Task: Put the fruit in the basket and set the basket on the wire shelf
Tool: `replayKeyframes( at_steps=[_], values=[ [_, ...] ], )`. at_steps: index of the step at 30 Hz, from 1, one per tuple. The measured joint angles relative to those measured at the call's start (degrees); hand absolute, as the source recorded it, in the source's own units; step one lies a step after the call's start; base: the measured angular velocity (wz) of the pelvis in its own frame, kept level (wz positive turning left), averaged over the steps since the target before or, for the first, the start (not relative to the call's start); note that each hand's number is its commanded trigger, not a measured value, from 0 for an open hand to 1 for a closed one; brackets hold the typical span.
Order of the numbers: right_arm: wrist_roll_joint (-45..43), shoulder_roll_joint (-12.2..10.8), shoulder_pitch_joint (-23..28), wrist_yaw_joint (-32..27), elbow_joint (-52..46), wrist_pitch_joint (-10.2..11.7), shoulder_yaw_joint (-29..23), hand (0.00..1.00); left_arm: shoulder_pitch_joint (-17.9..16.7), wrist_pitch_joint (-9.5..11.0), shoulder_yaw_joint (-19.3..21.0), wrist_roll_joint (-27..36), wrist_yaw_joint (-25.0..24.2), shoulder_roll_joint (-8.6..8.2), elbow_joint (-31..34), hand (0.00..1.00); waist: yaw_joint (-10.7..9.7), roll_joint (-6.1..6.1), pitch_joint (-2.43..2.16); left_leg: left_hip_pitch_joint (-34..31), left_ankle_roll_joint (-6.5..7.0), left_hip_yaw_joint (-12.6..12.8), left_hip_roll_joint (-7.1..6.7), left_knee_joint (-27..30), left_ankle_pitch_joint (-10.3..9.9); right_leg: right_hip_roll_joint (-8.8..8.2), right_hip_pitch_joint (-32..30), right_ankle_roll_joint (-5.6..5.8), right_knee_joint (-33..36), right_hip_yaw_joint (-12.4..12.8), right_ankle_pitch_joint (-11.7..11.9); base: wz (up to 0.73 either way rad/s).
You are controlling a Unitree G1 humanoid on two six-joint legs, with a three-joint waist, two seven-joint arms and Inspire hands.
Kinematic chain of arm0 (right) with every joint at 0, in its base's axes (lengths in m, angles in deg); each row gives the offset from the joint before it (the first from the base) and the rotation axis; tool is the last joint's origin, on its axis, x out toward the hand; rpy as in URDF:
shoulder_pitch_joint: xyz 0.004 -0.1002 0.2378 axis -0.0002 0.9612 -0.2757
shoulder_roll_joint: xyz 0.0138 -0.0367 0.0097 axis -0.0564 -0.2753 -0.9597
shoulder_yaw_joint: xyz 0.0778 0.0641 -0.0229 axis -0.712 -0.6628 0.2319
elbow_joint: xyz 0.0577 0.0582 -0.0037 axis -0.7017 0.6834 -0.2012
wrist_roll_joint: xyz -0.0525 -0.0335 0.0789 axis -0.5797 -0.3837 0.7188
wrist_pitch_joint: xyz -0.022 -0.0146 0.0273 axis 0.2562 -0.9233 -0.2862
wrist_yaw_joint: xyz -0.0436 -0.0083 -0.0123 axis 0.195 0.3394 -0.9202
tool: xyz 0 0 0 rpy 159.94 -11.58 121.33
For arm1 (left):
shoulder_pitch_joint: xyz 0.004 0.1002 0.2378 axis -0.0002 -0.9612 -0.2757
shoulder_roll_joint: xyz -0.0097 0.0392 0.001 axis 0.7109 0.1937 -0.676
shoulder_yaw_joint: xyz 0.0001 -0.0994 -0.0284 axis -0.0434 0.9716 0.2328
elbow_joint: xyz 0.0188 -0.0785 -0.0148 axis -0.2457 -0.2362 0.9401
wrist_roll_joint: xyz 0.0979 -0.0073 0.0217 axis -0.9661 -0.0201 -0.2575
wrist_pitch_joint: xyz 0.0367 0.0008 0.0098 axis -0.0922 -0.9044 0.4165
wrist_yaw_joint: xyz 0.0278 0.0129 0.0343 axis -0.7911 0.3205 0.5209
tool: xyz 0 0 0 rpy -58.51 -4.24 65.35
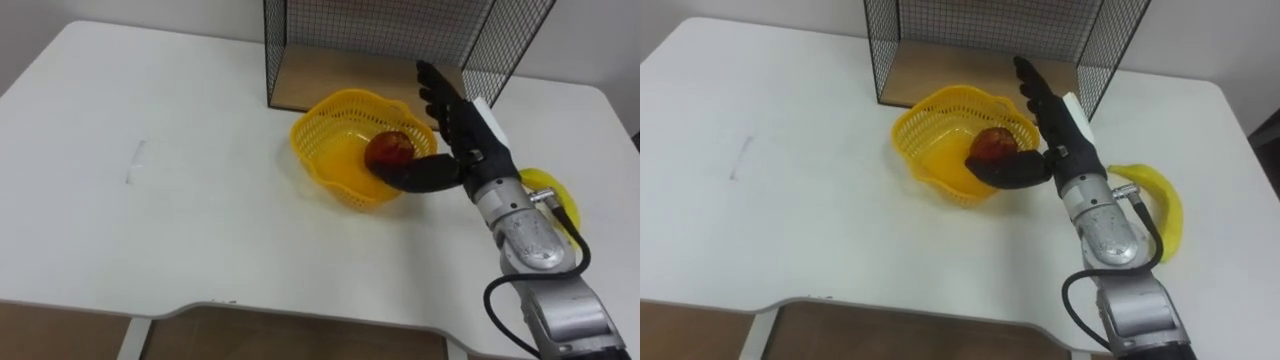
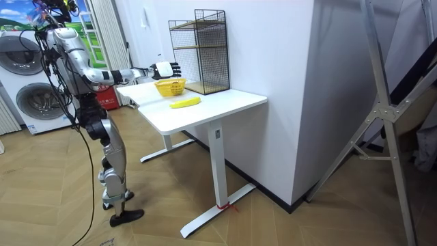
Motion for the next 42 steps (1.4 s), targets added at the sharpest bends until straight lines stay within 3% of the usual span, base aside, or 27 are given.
replayKeyframes(
  at_steps=[9,13,18,25,29,37,42],
  values=[
    [3.99,0.15,0.0,-4.73,-0.6,0.05,-3.17,0.0,-1.04,0.16,0.25,-0.05,0.35,0.08,-0.19,0.0,-1.58,0.17,0.06,0.06,0.0,0.21,0.0,-0.1,0.0,0.04,-0.02,0.0,-0.05,0.3,0.0,0.0],
    [6.18,0.45,0.0,-6.79,-0.88,0.05,-6.99,0.0,-1.83,0.15,0.62,-0.06,0.32,0.06,0.11,0.0,-2.23,0.14,0.0,0.05,0.0,0.22,0.0,-0.17,0.0,0.1,-0.02,0.0,-0.05,0.21,0.0,0.0],
    [9.04,2.73,0.0,-10.9,-0.86,0.05,-10.82,0.0,-2.8,0.1,2.61,-0.06,0.34,0.09,0.57,0.0,-3.14,-0.04,-0.13,-0.04,0.01,-0.22,-0.06,-0.06,0.0,0.1,-0.02,0.0,-0.03,-0.34,0.0,0.02],
    [8.16,2.95,0.0,-18.32,0.13,0.11,-18.26,0.0,-4.26,-0.02,4.93,-0.11,0.28,0.1,1.46,0.0,-4.97,-0.24,-0.33,-0.35,0.07,-0.77,-0.14,0.03,0.07,-0.09,-0.07,0.01,-0.07,-1.13,0.0,0.04],
    [8.2,4.44,0.0,-19.2,5.2,-0.07,-18.57,0.0,-4.51,-0.03,5.01,-0.1,0.08,0.14,3.21,0.0,-5.26,-0.52,-0.58,-0.25,0.09,-0.61,-0.19,-0.03,0.15,-0.04,-0.07,0.0,-0.06,-0.99,0.0,-0.01],
    [8.17,4.72,0.0,-17.87,10.54,-1.41,-18.01,0.0,-4.6,-0.86,5.03,-0.05,0.11,0.14,5.57,0.0,-4.77,-1.0,-0.76,0.2,0.09,0.54,-0.07,-0.1,0.17,0.02,-0.09,0.0,0.04,0.33,0.0,-0.06],
    [8.21,4.72,0.0,-17.71,14.48,-2.81,-18.01,0.0,-4.62,-1.24,5.03,-0.02,0.31,0.21,6.55,0.0,-4.59,-1.36,-0.54,0.22,0.09,0.39,-0.08,-0.12,0.17,0.01,-0.08,-0.01,0.02,0.36,0.01,-0.01]
  ],
)
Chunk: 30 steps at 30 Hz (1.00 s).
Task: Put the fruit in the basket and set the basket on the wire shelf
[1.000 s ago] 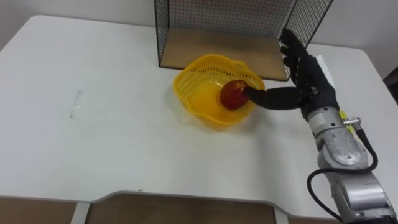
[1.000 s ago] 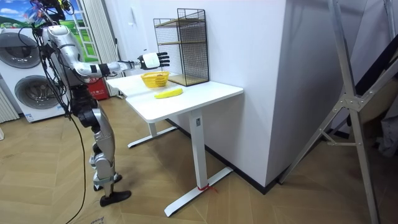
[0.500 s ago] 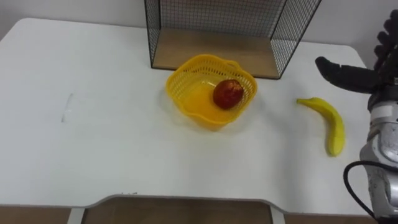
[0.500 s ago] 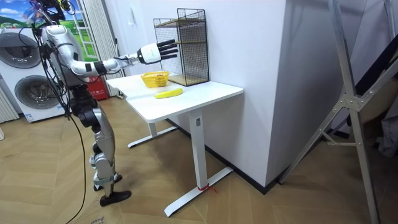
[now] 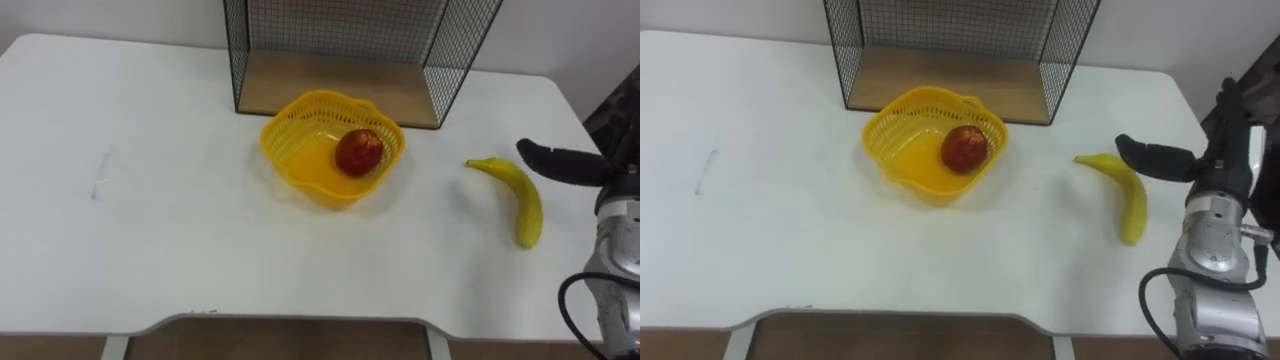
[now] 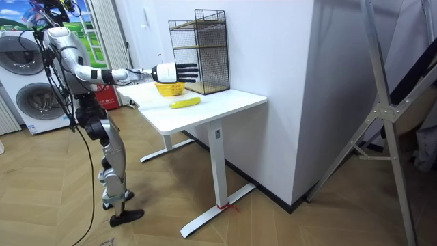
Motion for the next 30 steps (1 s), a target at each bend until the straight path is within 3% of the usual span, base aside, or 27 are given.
replayKeyframes(
  at_steps=[3,8,12,18,20,30],
  values=[
    [-0.01,0.02,0.0,0.93,0.98,-0.2,0.0,0.0,0.1,-0.02,0.01,0.0,0.0,0.1,0.01,0.0,-0.01,-0.07,0.06,0.0,0.0,-0.06,0.02,-0.01,0.0,0.0,0.0,0.0,-0.01,-0.01,0.0,0.0],
    [-0.05,0.03,-0.1,3.36,1.62,-0.34,1.15,0.0,0.24,-0.01,-0.26,0.0,-0.25,0.67,0.13,0.0,0.09,-0.34,0.97,-0.05,0.0,0.16,0.06,-0.02,0.0,0.07,-0.07,-0.01,0.0,0.07,0.01,0.0],
    [-1.04,0.04,-0.11,6.03,2.42,-0.35,2.43,0.0,0.44,0.01,-0.08,-0.04,-0.44,0.98,0.24,0.0,0.23,-0.13,1.05,-0.07,0.0,0.36,0.05,-0.12,-0.01,0.12,-0.19,-0.01,0.01,0.2,0.01,0.0],
    [-6.6,0.04,-0.74,7.83,5.75,-0.42,2.48,0.0,0.29,-0.16,0.3,-0.35,-1.36,0.94,0.49,0.0,1.62,0.18,0.74,-0.35,-0.01,0.89,0.19,-0.38,0.0,0.18,-0.88,-0.01,0.09,0.89,0.01,-0.06],
    [-7.02,0.04,-0.88,7.81,9.4,-0.53,2.48,0.0,0.23,-0.65,1.13,-0.57,-1.34,0.92,0.44,0.0,1.7,0.09,0.32,-0.36,-0.01,0.78,0.17,-0.39,0.0,0.09,-0.78,-0.01,0.09,0.62,0.01,0.07],
    [-9.83,0.04,-2.67,8.7,17.42,-0.9,4.62,0.0,0.23,-2.17,2.43,-0.17,-1.23,0.78,0.27,0.0,2.03,0.1,0.15,0.01,-0.01,0.26,0.14,-0.38,0.01,-0.02,-0.09,0.0,-0.07,-0.07,0.0,0.03]
  ],
)
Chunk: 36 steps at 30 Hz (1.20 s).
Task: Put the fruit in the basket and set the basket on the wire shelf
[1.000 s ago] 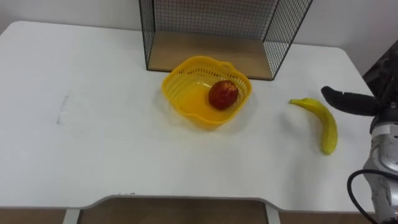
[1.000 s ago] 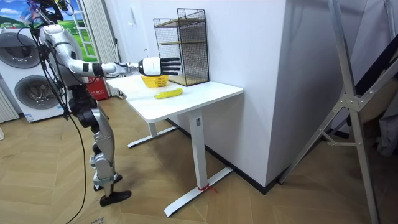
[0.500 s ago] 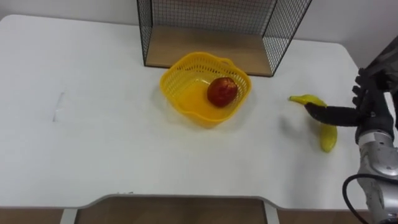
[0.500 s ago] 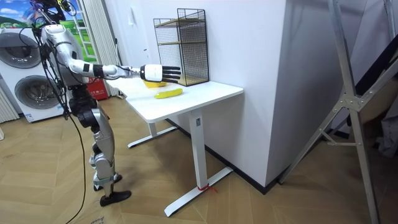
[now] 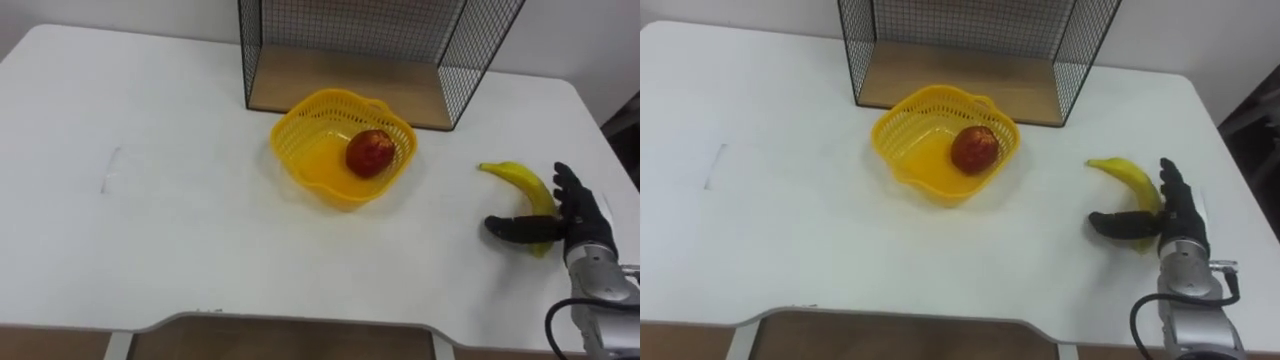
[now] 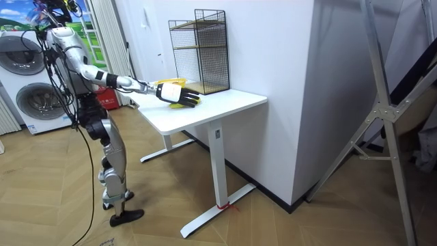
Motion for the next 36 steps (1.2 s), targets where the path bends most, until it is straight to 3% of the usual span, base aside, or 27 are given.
replayKeyframes(
  at_steps=[6,9,10,11,14,19,26,36],
  values=[
    [-1.15,0.0,-0.66,0.18,2.31,0.04,0.01,0.0,-0.27,-0.11,0.0,0.05,-0.01,-0.03,0.02,0.0,0.09,-0.16,-0.13,-0.07,0.0,-0.16,-0.09,0.46,0.0,0.03,0.18,-0.01,0.09,-0.03,0.0,0.0],
    [-1.18,0.0,-0.65,0.1,2.87,0.2,0.0,0.0,-0.5,-0.19,0.01,0.03,0.05,-0.03,0.01,0.0,0.27,0.15,0.04,0.16,0.0,-0.26,-0.13,0.45,0.0,0.04,0.45,-0.01,0.07,-0.13,0.01,0.0],
    [-1.17,0.0,-0.66,0.11,3.82,0.62,0.0,0.55,-0.54,-0.19,0.02,0.03,0.19,-0.02,-0.05,0.0,0.35,0.19,0.08,0.47,0.0,-0.34,-0.13,0.41,0.0,0.05,0.78,-0.01,0.01,-0.24,0.0,0.04],
    [-1.18,0.0,-0.66,0.15,4.83,1.05,0.01,1.0,-0.53,-0.18,-0.01,0.04,0.75,-0.08,-0.37,0.0,0.5,0.26,0.11,0.84,0.0,-0.4,-0.12,0.35,-0.01,0.06,1.2,0.0,-0.02,-0.36,0.0,0.04],
    [-1.68,0.0,-0.75,0.13,6.21,2.06,-0.2,1.0,-0.45,-0.18,0.02,0.03,1.17,-0.11,-0.41,0.0,0.65,0.25,0.09,0.77,-0.01,-0.76,-0.17,-0.09,-0.02,0.15,1.27,0.0,-0.02,-0.72,0.0,0.06],
    [-5.42,1.82,-0.78,-0.87,7.59,2.14,-0.36,1.0,-0.44,-0.19,0.04,0.03,1.17,-0.11,-0.41,0.0,1.19,0.22,0.06,0.77,-0.01,-0.89,-0.19,-0.13,-0.02,0.14,1.3,0.0,0.0,-1.25,0.0,0.0],
    [-8.5,2.64,-0.95,-2.23,8.41,2.58,-0.95,1.0,-0.23,-0.1,0.05,0.02,1.17,-0.11,-0.4,0.0,1.25,0.24,0.04,0.84,-0.01,-0.88,-0.16,-0.07,-0.02,0.18,1.3,0.0,-0.05,-1.22,0.0,0.0],
    [-9.93,2.59,-0.65,-2.11,9.85,2.37,-0.73,1.0,0.02,0.01,0.08,-0.01,1.33,-0.11,-0.41,0.0,1.27,-0.12,0.02,1.44,-0.01,-0.9,-0.07,0.23,-0.02,0.07,2.11,0.0,-0.26,-1.32,0.0,0.01]
  ],
)
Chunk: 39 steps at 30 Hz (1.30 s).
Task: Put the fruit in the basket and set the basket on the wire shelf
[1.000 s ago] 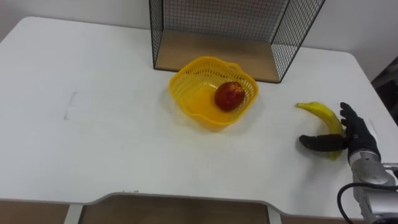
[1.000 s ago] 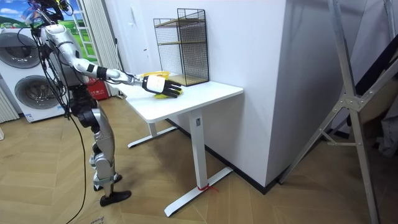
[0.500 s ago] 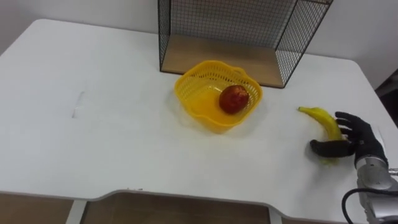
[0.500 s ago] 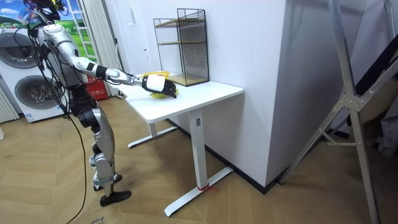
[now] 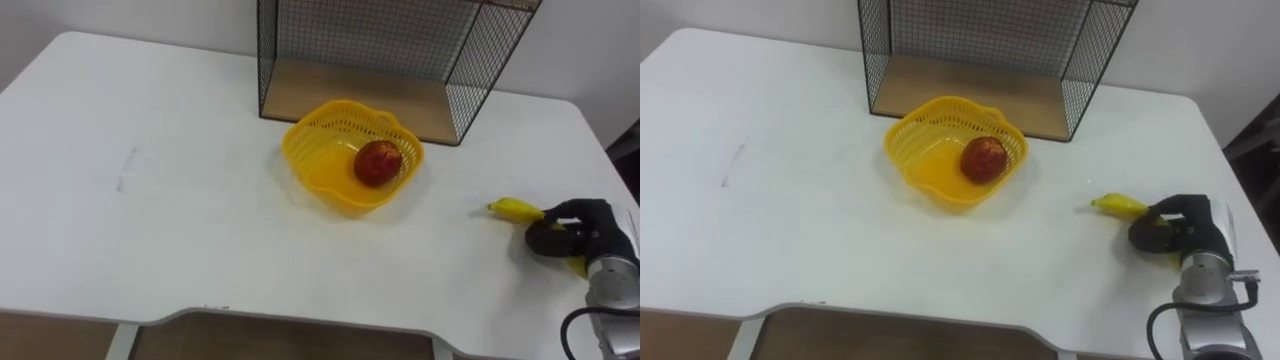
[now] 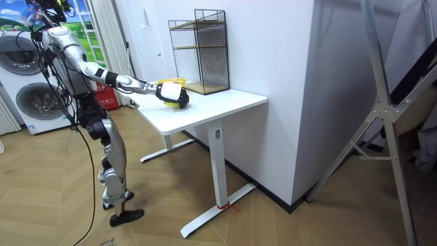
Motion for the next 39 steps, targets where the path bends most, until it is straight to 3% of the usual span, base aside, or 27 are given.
replayKeyframes(
  at_steps=[7,12,15,18,25,32,36,39],
  values=[
    [0.01,-0.08,-0.02,1.14,0.13,-0.02,0.01,1.0,0.25,0.65,0.06,0.07,-0.02,0.01,-0.14,0.0,0.17,-0.13,-0.02,-0.03,-0.01,-0.01,-0.04,-0.23,-0.01,0.05,0.02,0.0,0.27,0.01,0.0,0.0],
    [3.54,-0.47,0.03,1.15,-2.84,-2.52,0.25,1.0,0.4,0.19,-1.22,0.7,-0.23,0.05,-1.49,0.0,-0.15,0.02,-0.16,-0.1,-0.01,0.16,-0.05,-0.36,-0.02,0.06,-0.23,0.0,0.32,-0.07,0.0,-0.02],
    [9.67,-1.19,0.72,1.37,-7.94,-4.95,1.11,1.0,0.74,-0.28,-2.03,1.06,-0.32,0.07,-1.36,0.0,-0.35,0.21,-0.23,-0.63,-0.02,0.29,-0.06,-0.34,-0.01,0.14,-0.87,-0.01,0.38,0.29,0.0,-0.04],
    [17.84,-3.21,1.51,2.77,-13.47,-4.89,3.27,1.0,1.38,-0.25,-2.56,0.84,-0.31,0.08,-1.53,0.0,-0.3,0.93,0.14,-0.85,-0.03,0.54,-0.04,-0.29,0.01,0.13,-1.17,-0.07,0.33,0.55,0.05,-0.02],
    [40.49,-7.52,5.19,6.26,-23.31,-4.76,5.5,1.0,1.12,-0.32,-2.76,0.74,-0.16,-0.56,-1.53,0.0,-0.13,2.0,0.02,-0.65,-0.01,0.54,-0.04,0.13,0.01,-0.03,-0.99,-0.06,0.19,1.59,0.04,0.0],
    [55.2,-8.17,5.45,6.71,-24.29,-4.76,5.39,1.0,-0.34,-0.71,-2.83,0.85,0.02,-2.48,-1.42,0.0,-0.24,2.93,-0.09,-0.56,-0.01,0.77,-0.08,0.11,0.01,0.02,-0.77,-0.04,0.18,1.45,0.03,0.0],
    [56.74,-8.17,5.44,6.66,-24.3,-4.75,5.28,1.0,-0.38,-0.73,-2.83,0.88,0.03,-2.51,-1.39,0.0,-0.29,3.7,0.07,-0.67,-0.03,0.75,0.02,-0.08,0.01,0.13,-0.79,-0.04,0.27,1.45,0.03,0.0],
    [58.15,-8.18,5.45,5.96,-25.55,-4.74,5.29,1.0,-0.27,-0.68,-2.96,1.29,0.7,-2.5,-1.49,0.0,-0.41,4.09,-0.05,-0.71,-0.1,0.7,0.02,-0.1,0.05,0.21,-0.85,-0.05,0.3,1.5,0.04,0.0]
  ],
)
